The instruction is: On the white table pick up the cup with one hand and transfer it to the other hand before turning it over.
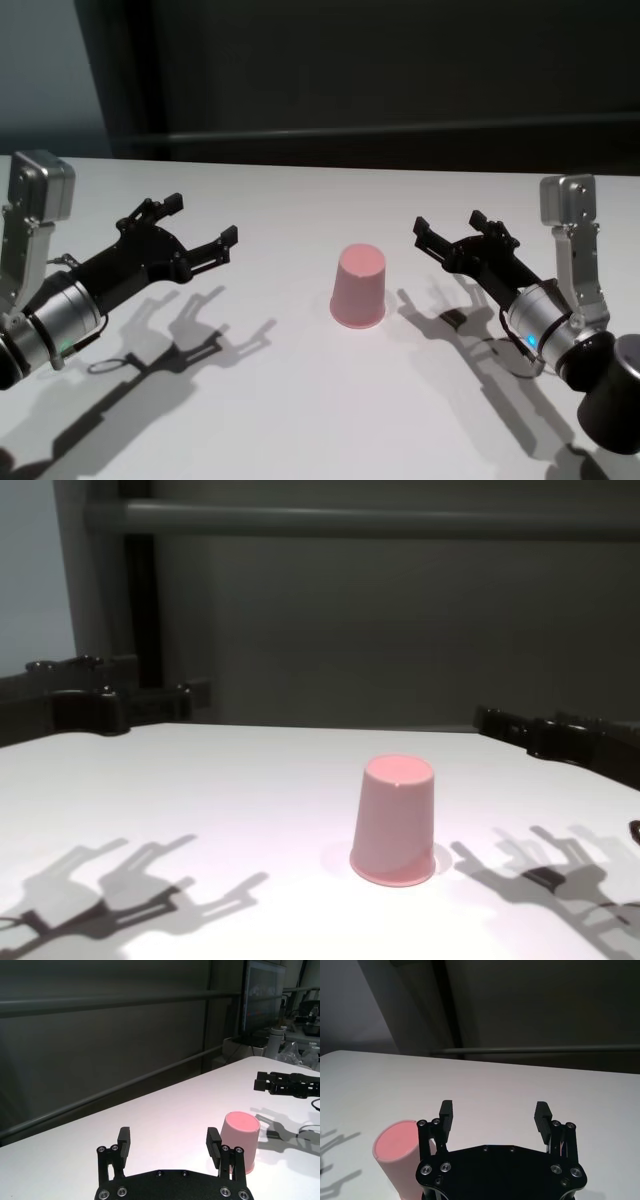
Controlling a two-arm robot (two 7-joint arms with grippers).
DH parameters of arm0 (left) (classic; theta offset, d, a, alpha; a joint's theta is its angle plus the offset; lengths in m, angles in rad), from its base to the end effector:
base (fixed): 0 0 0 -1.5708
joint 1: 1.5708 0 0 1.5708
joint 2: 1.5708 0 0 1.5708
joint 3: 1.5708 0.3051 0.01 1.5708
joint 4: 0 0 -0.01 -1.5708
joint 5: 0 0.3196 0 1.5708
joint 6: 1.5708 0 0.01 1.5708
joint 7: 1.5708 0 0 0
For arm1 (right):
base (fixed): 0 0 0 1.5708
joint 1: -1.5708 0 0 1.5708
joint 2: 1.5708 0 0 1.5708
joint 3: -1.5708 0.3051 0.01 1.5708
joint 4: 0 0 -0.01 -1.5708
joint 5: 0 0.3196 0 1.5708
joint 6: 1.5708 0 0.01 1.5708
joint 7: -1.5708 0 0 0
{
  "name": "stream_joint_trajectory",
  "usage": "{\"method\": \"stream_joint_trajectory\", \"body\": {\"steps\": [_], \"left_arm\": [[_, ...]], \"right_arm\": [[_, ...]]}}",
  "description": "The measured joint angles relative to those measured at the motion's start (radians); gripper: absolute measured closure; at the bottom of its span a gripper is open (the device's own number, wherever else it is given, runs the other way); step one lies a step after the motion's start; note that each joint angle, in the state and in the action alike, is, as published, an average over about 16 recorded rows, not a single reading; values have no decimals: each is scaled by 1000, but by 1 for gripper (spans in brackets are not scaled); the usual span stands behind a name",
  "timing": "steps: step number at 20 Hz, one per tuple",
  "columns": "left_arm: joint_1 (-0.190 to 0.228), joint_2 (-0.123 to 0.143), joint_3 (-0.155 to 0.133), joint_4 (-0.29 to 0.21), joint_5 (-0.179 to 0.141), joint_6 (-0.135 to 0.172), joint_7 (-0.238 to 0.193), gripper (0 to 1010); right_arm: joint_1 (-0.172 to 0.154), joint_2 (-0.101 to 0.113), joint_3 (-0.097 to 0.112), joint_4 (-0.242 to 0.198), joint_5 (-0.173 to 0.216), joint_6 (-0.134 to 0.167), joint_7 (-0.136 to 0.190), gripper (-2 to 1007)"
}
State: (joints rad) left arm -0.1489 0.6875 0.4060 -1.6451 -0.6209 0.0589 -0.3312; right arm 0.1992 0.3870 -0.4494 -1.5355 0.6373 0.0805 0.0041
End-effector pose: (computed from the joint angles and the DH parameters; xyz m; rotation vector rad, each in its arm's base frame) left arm 0.3543 0.0809 -0.2606 0.1334 0.0309 0.8787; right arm 0.3701 0.0132 -0.2914 0.0367 0.2358 -1.1555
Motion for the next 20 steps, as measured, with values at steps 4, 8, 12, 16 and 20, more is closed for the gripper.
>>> {"method": "stream_joint_trajectory", "body": {"steps": [4,8,12,16,20], "left_arm": [[0,0,0,0,0,0,0,9],[0,0,0,0,0,0,0,9],[0,0,0,0,0,0,0,9],[0,0,0,0,0,0,0,9],[0,0,0,0,0,0,0,9]], "right_arm": [[-13,-1,23,3,-4,-8,-6,3],[-23,-2,42,5,-9,-12,-9,3],[-32,-5,60,5,-13,-15,-13,3],[-42,-8,75,3,-17,-15,-15,3],[-49,-11,86,1,-20,-14,-16,3]]}}
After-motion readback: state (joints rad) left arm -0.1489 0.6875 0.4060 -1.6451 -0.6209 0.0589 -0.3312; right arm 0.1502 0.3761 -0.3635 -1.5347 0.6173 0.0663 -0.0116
